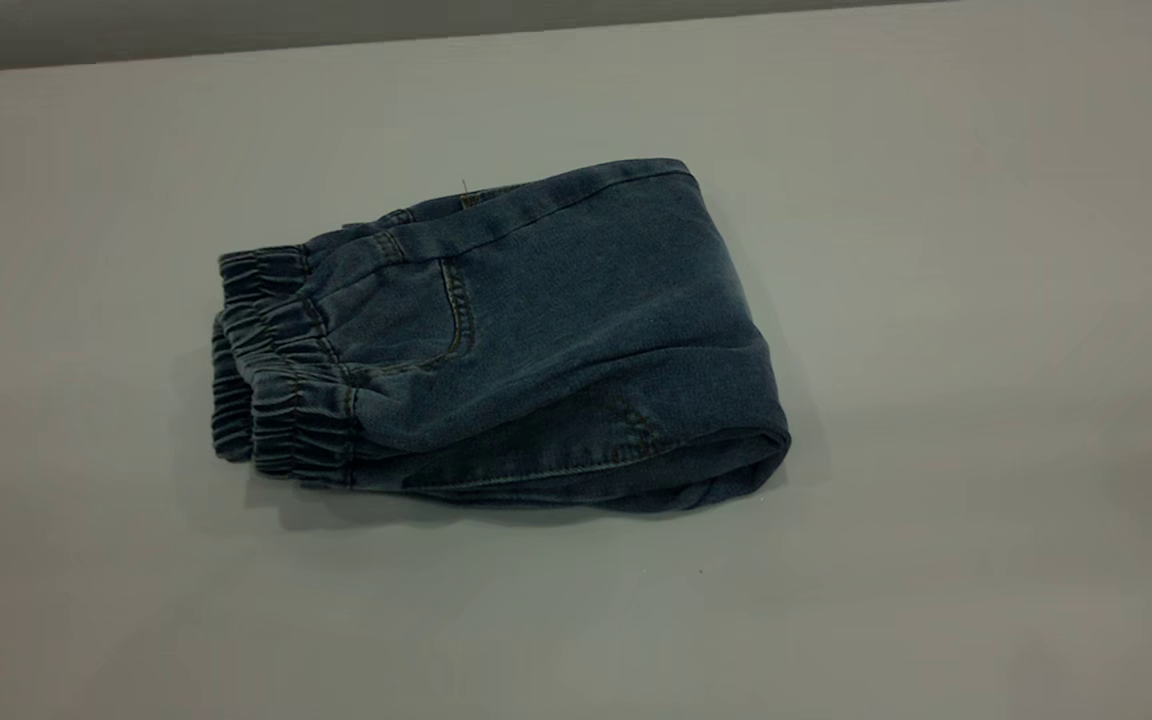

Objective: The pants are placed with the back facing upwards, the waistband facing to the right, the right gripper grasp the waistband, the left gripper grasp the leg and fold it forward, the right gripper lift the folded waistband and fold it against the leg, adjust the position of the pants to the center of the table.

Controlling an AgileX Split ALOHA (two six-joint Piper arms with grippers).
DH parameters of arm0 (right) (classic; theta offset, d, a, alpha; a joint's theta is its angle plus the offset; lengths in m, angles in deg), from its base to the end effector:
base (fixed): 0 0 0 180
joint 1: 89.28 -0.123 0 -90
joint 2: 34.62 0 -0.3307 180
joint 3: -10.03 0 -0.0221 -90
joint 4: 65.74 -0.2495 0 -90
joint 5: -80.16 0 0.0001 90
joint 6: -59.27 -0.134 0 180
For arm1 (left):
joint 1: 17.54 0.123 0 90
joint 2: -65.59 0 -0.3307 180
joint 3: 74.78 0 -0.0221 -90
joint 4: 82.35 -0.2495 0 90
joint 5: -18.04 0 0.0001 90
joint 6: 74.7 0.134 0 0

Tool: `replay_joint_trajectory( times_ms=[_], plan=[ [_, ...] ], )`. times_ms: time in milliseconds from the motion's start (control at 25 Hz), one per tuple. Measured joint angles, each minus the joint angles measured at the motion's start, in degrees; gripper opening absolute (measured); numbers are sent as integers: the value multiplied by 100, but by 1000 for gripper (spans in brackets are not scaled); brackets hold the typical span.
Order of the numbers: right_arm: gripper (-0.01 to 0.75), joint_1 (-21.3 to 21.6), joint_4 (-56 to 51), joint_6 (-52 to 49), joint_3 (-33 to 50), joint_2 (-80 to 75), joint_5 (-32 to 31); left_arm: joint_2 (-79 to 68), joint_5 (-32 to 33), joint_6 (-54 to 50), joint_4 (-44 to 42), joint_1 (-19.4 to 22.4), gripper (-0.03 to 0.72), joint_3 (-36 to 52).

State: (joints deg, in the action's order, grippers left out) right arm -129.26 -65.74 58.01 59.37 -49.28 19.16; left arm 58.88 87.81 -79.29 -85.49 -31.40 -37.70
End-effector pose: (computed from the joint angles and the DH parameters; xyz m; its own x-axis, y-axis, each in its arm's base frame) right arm 0.0033 0.0028 0.2590 -0.4535 -0.3516 -0.8190 -0.6327 0.7742 0.0180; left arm -0.0460 0.0184 0.3035 -0.3987 0.0355 -0.9164 0.1694 0.9849 -0.0355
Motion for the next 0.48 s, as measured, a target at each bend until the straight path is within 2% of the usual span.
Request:
replay_joint_trajectory(
  times_ms=[360,480],
  plan=[
    [405,6,0,0,0,0,0,-2,-656,-174,176,0,239,1139],
    [405,256,0,0,0,0,0,-2,-952,-19,8,0,239,1168]
  ],
)
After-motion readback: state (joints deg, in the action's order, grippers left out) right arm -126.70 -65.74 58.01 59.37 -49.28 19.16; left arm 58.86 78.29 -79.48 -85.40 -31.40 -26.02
